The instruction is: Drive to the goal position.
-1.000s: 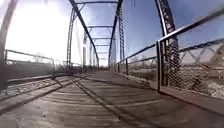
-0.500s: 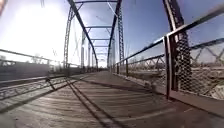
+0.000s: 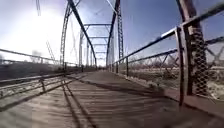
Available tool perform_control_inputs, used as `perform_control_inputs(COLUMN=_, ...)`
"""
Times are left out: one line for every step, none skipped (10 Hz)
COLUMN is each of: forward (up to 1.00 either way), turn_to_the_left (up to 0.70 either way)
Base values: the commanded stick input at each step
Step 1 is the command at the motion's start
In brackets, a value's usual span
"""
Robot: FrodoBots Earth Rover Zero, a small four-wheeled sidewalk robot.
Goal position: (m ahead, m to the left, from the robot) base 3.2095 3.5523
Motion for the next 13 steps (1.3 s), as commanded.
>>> perform_control_inputs(forward=1.00, turn_to_the_left=0.00)
perform_control_inputs(forward=1.00, turn_to_the_left=0.00)
perform_control_inputs(forward=1.00, turn_to_the_left=0.14)
perform_control_inputs(forward=1.00, turn_to_the_left=0.40)
perform_control_inputs(forward=1.00, turn_to_the_left=0.40)
perform_control_inputs(forward=1.00, turn_to_the_left=0.40)
perform_control_inputs(forward=1.00, turn_to_the_left=0.40)
perform_control_inputs(forward=1.00, turn_to_the_left=0.17)
perform_control_inputs(forward=1.00, turn_to_the_left=0.00)
perform_control_inputs(forward=1.00, turn_to_the_left=0.00)
perform_control_inputs(forward=1.00, turn_to_the_left=0.00)
perform_control_inputs(forward=1.00, turn_to_the_left=0.00)
perform_control_inputs(forward=1.00, turn_to_the_left=0.00)
